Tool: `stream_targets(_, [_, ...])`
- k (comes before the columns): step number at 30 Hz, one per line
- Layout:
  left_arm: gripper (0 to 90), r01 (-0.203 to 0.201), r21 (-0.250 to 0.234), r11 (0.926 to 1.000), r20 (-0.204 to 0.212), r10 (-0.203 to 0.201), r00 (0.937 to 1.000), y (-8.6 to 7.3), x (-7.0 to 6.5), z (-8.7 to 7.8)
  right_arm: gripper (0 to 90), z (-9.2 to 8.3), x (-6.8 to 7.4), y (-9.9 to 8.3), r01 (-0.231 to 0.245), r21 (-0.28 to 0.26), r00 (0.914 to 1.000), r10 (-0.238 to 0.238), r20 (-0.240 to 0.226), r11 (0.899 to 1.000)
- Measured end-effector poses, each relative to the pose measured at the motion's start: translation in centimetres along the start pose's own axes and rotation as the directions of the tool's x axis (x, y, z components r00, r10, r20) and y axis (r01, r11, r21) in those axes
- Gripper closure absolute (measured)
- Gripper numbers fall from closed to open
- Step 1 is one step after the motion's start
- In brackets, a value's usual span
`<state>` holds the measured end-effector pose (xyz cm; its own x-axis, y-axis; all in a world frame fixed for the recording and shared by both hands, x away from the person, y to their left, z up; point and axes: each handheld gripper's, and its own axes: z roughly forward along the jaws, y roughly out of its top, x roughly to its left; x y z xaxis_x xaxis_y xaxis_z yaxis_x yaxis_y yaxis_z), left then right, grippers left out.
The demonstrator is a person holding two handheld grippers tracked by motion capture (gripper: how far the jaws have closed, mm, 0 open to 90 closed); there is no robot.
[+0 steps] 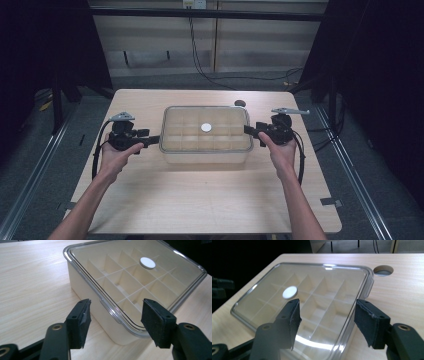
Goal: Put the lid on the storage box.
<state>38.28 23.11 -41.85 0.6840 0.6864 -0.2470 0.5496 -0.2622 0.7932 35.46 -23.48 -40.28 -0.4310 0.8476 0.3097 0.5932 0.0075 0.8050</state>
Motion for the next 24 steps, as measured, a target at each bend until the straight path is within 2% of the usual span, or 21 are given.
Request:
stream_targets(2, [39.9, -0.018, -0.001, 0.9998, -0.004, 0.018, 0.9998, -0.4, -0.5, -0.6, 38.4, -0.7, 0.5, -0.3, 0.005, 0.005, 1.0, -0.005, -0.006, 1.0])
stream_targets(5, [39.9, -0.014, -0.016, 0.9998, 0.018, 0.015, 0.9997, -1.1, -1.0, -1.4, 38.5, -1.7, 1.2, -0.9, 0.019, 0.007, 0.9997, -0.019, -0.016, 1.0])
stream_targets(8, [39.9, -0.014, -0.016, 0.9998, 0.014, 0.014, 0.9998, -1.9, -1.5, -2.1, 38.6, -2.6, 1.7, -1.5, 0.029, -0.002, 0.9993, -0.029, -0.025, 1.0])
stream_targets(13, [38.9, -0.015, -0.025, 0.9996, 0.015, 0.015, 0.9998, -3.0, -2.1, -2.9, 38.6, -3.7, 1.8, -2.9, 0.033, -0.007, 0.999, -0.033, -0.031, 0.999])
stream_targets(14, [38.8, -0.029, -0.015, 0.9995, 0.019, 0.029, 0.9994, -3.6, -2.4, -3.4, 38.7, -3.9, 1.7, -3.2, 0.035, -0.011, 0.999, -0.035, -0.029, 0.999])
stream_targets(17, [37.9, -0.028, -0.006, 0.9996, 0.011, 0.028, 0.9995, -4.1, -2.7, -3.7, 38.8, -4.3, 1.7, -3.8, 0.022, -0.012, 0.9993, -0.022, -0.029, 1.0])
stream_targets(18, [37.2, -0.04, 0.001, 0.9992, 0.008, 0.04, 0.9992, -4.4, -2.8, -4.0, 38.7, -4.7, 1.7, -4.3, 0.017, -0.015, 0.9993, -0.017, -0.032, 1.0])
stream_targets(23, [33.9, -0.042, 0.012, 0.999, -0.002, 0.042, 0.9991, -5.5, -3.3, -4.8, 38.5, -5.5, 2.1, -5.2, 0.032, -0.023, 0.9992, -0.032, -0.024, 0.999])
stream_targets(24, [33.4, -0.038, 0.018, 0.9991, -0.005, 0.038, 0.9993, -5.9, -3.4, -4.9, 37.6, -6.1, 2.5, -5.8, 0.04, -0.037, 0.999, -0.041, -0.017, 0.999])
